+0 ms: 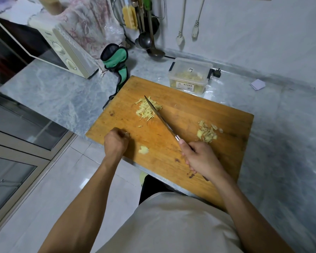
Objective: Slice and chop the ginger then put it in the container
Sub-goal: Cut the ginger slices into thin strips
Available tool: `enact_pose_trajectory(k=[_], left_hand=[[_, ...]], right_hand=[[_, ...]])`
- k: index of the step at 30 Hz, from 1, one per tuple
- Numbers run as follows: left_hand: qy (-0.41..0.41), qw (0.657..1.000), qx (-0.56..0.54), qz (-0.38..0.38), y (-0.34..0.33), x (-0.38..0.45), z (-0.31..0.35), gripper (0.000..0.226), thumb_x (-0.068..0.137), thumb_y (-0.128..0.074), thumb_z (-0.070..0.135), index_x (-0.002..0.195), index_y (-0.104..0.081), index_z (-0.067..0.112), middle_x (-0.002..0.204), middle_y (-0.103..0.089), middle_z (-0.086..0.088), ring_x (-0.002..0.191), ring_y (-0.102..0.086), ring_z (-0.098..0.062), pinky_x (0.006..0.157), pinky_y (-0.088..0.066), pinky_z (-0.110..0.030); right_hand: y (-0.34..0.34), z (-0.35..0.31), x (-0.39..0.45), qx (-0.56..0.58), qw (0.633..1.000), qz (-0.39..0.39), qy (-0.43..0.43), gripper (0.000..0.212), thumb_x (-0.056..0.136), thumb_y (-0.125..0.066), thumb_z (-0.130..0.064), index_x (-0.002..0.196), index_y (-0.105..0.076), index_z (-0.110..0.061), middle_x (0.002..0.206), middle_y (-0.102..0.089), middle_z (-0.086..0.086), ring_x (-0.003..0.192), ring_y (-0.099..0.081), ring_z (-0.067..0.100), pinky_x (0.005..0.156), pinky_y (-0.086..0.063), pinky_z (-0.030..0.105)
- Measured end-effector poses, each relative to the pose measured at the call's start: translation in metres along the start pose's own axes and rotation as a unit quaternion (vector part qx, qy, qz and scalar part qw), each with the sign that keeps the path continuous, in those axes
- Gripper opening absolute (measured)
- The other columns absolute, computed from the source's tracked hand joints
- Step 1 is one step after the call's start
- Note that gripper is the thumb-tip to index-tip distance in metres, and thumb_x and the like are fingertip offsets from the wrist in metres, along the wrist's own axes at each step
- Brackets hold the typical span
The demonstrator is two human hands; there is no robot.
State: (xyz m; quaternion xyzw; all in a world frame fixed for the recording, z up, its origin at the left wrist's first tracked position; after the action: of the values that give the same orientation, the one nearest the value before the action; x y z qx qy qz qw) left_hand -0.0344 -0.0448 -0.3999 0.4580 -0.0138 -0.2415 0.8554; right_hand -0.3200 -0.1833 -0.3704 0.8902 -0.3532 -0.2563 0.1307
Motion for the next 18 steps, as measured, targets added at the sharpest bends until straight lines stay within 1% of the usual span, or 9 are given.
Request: enact_pose_trajectory(k=[2, 4, 7, 9, 11, 13, 14, 16, 18], left_hand=[[-0.027, 0.998, -0.052, -0.020, -0.003, -0.009, 0.015, 0.006, 0.092, -0.066, 0.012, 0.088, -0.069, 0.015, 0.091, -0.071, -0.001, 0.080, -0.063, -0.014, 0.067, -0.048, -0.023], [-0.062, 0.990, -0.096, -0.089, -0.021, -0.023, 0.035, 0.005, 0.089, -0.072, 0.010, 0.089, -0.076, 0.014, 0.090, -0.073, 0.004, 0.081, -0.066, -0.008, 0.075, -0.055, -0.020], [-0.102, 0.976, -0.073, -0.176, -0.056, -0.041, 0.060, 0.013, 0.087, -0.072, 0.001, 0.099, -0.076, 0.002, 0.096, -0.071, -0.001, 0.084, -0.062, -0.008, 0.070, -0.045, 0.000], [-0.128, 0.972, -0.040, -0.192, -0.069, -0.043, 0.068, 0.016, 0.086, -0.071, -0.002, 0.101, -0.076, 0.001, 0.099, -0.071, -0.003, 0.086, -0.061, -0.008, 0.067, -0.041, 0.003], [-0.153, 0.971, 0.002, -0.186, -0.069, -0.042, 0.070, 0.018, 0.085, -0.070, -0.003, 0.095, -0.077, 0.010, 0.100, -0.072, -0.002, 0.086, -0.063, -0.009, 0.073, -0.043, -0.001], [-0.164, 0.972, 0.012, -0.170, -0.066, -0.039, 0.065, 0.023, 0.084, -0.071, 0.004, 0.086, -0.073, 0.027, 0.103, -0.072, -0.001, 0.085, -0.067, -0.013, 0.083, -0.054, -0.021], [-0.165, 0.974, 0.008, -0.155, -0.060, -0.039, 0.062, 0.022, 0.084, -0.071, 0.008, 0.087, -0.073, 0.029, 0.105, -0.070, -0.001, 0.087, -0.067, -0.014, 0.086, -0.055, -0.027], [-0.178, 0.977, 0.012, -0.115, -0.046, -0.044, 0.056, 0.020, 0.086, -0.071, 0.010, 0.103, -0.075, 0.021, 0.109, -0.067, -0.001, 0.092, -0.060, -0.013, 0.091, -0.049, -0.024], [-0.193, 0.975, 0.039, -0.106, -0.041, -0.052, 0.045, 0.031, 0.087, -0.067, 0.005, 0.116, -0.073, 0.014, 0.115, -0.064, -0.004, 0.098, -0.058, -0.015, 0.089, -0.040, -0.015]], right_hand=[[0.004, -0.001, 0.000, -0.007, 1.000, 0.007, 0.003, 0.076, 0.094, -0.045, -0.068, 0.083, -0.062, 0.005, 0.065, -0.060, 0.020, 0.050, -0.052, 0.017, 0.053, -0.051, 0.051], [0.008, -0.002, -0.001, -0.012, 1.000, 0.014, 0.000, 0.071, 0.098, -0.046, -0.061, 0.083, -0.064, 0.006, 0.068, -0.063, 0.022, 0.049, -0.053, 0.017, 0.054, -0.052, 0.049], [0.012, -0.001, -0.002, -0.003, 1.000, 0.020, -0.007, 0.066, 0.100, -0.047, -0.056, 0.084, -0.065, 0.005, 0.061, -0.061, 0.011, 0.047, -0.054, 0.016, 0.052, -0.052, 0.043], [0.012, 0.003, -0.003, 0.010, 1.000, 0.019, -0.016, 0.064, 0.101, -0.048, -0.054, 0.086, -0.065, 0.006, 0.060, -0.059, 0.004, 0.047, -0.053, 0.014, 0.051, -0.048, 0.036], [0.011, 0.007, -0.004, 0.013, 1.000, 0.017, -0.017, 0.065, 0.100, -0.048, -0.055, 0.086, -0.065, 0.006, 0.059, -0.059, 0.002, 0.047, -0.053, 0.013, 0.053, -0.046, 0.034], [0.012, 0.009, -0.004, 0.011, 1.000, 0.016, -0.013, 0.066, 0.100, -0.049, -0.057, 0.084, -0.064, 0.005, 0.058, -0.059, 0.002, 0.048, -0.053, 0.013, 0.053, -0.047, 0.036], [0.011, 0.010, -0.003, 0.012, 1.000, 0.015, -0.013, 0.066, 0.099, -0.049, -0.057, 0.084, -0.064, 0.005, 0.058, -0.059, 0.001, 0.048, -0.053, 0.013, 0.053, -0.047, 0.035], [0.010, 0.011, -0.002, 0.013, 1.000, 0.011, -0.012, 0.065, 0.099, -0.050, -0.057, 0.083, -0.063, 0.004, 0.057, -0.059, 0.000, 0.047, -0.052, 0.012, 0.052, -0.046, 0.035], [0.009, 0.011, -0.001, 0.011, 1.000, 0.006, -0.004, 0.066, 0.098, -0.050, -0.058, 0.082, -0.062, 0.004, 0.058, -0.058, 0.002, 0.048, -0.051, 0.013, 0.052, -0.045, 0.036]])
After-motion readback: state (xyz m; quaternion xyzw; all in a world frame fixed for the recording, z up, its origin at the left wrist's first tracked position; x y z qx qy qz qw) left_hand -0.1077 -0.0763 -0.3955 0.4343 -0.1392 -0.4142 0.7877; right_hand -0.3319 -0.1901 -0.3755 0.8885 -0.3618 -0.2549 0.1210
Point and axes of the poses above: each hand's wrist, its own x-axis towards the middle knuckle, its own y-axis out of the back of the hand, z = x × y, the point moved 10 cm from there along x, towards the middle knuckle
